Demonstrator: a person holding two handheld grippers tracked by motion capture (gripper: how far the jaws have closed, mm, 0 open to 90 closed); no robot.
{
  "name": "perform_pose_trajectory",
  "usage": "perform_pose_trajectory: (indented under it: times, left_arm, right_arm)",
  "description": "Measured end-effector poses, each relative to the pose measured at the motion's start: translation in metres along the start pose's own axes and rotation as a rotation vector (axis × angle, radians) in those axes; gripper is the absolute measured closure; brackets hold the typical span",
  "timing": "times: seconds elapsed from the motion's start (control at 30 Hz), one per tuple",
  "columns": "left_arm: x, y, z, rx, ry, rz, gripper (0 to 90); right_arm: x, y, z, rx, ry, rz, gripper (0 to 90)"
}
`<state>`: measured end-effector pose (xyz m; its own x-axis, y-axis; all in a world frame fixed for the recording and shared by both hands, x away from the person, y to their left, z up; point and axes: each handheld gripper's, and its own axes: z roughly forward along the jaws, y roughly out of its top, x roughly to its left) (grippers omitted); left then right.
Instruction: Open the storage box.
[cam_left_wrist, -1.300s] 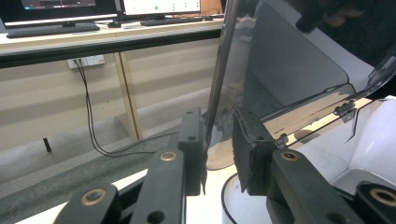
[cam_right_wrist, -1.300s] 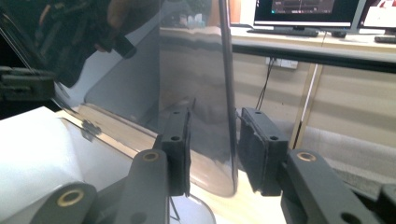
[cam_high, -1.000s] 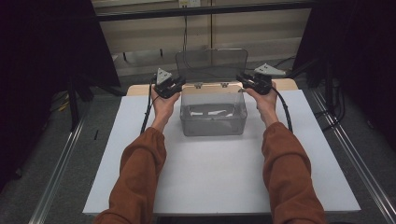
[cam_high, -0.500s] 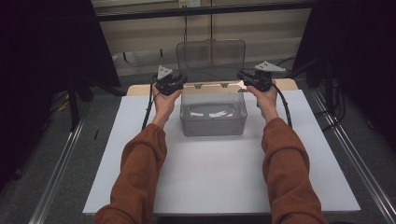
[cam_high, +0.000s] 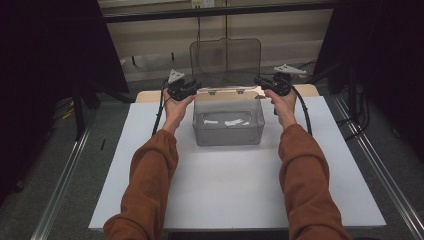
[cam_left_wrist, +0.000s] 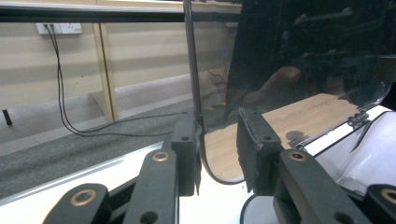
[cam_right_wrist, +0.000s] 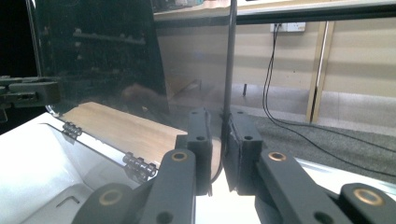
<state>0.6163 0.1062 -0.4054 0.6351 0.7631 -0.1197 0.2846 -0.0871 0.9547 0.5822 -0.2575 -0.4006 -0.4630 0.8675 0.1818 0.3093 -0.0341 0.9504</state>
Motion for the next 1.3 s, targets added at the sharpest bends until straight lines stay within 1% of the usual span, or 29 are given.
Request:
perform_pose_trajectory:
  times: [0.1,0.13,0.2,0.3,0.4,0.43,0.57,0.63,0.7,0.77,0.83,0.9,1.0,1.13,1.17,1.2,1.23,1.3]
  left_arm:
    - [0.000,0.001,0.000,0.014,0.008,-0.006,69.7]
    - [0.000,0.001,0.001,0.005,0.004,-0.023,69.7]
    - [0.001,0.002,0.001,0.018,0.007,-0.030,69.7]
    - [0.001,0.004,0.002,0.033,0.011,-0.075,70.3]
    - [0.002,0.005,0.003,0.049,0.010,-0.093,70.3]
    - [0.002,0.006,0.003,0.052,0.017,-0.101,70.3]
    - [0.003,0.008,0.004,0.076,0.013,-0.118,70.2]
    - [0.003,0.009,0.005,0.089,0.013,-0.126,70.1]
    - [0.004,0.010,0.006,0.100,0.013,-0.131,69.4]
    - [0.005,0.009,0.007,0.104,0.009,-0.148,68.9]
    - [0.006,0.009,0.007,0.108,0.006,-0.153,68.4]
    - [0.006,0.008,0.009,0.111,0.005,-0.154,67.1]
    - [0.007,0.008,0.010,0.115,0.003,-0.165,66.1]
    - [0.006,0.009,0.011,0.132,0.010,-0.182,65.7]
    - [0.006,0.009,0.011,0.136,0.013,-0.193,65.6]
    - [0.006,0.009,0.011,0.140,0.018,-0.196,65.6]
    - [0.005,0.009,0.012,0.144,0.032,-0.194,65.2]
    - [0.005,0.008,0.013,0.146,0.031,-0.205,64.5]
  right_arm:
    - [-0.001,0.000,0.002,0.002,0.001,0.032,79.8]
    - [-0.002,0.000,0.002,0.005,0.002,0.046,79.8]
    - [-0.003,0.000,0.003,0.003,0.005,0.068,79.9]
    - [-0.004,0.000,0.005,0.012,0.005,0.099,79.7]
    - [-0.006,0.000,0.006,0.019,0.009,0.124,79.4]
    - [-0.006,0.001,0.007,0.029,0.012,0.130,79.2]
    - [-0.006,0.005,0.009,0.062,0.004,0.140,78.8]
    - [-0.006,0.006,0.010,0.071,0.003,0.158,78.6]
    - [-0.006,0.005,0.011,0.072,0.001,0.172,78.1]
    - [-0.007,0.004,0.012,0.069,-0.001,0.188,77.8]
    - [-0.007,0.004,0.013,0.072,-0.002,0.204,77.3]
    - [-0.008,0.003,0.014,0.077,-0.003,0.213,76.8]
    - [-0.008,0.003,0.015,0.082,-0.004,0.200,75.9]
    - [-0.009,0.002,0.016,0.087,-0.004,0.223,75.5]
    - [-0.009,0.002,0.017,0.089,-0.004,0.230,75.3]
    - [-0.008,0.002,0.017,0.091,-0.006,0.231,74.8]
    - [-0.007,0.002,0.017,0.098,-0.016,0.225,74.1]
    - [-0.005,0.002,0.018,0.106,-0.038,0.220,73.6]
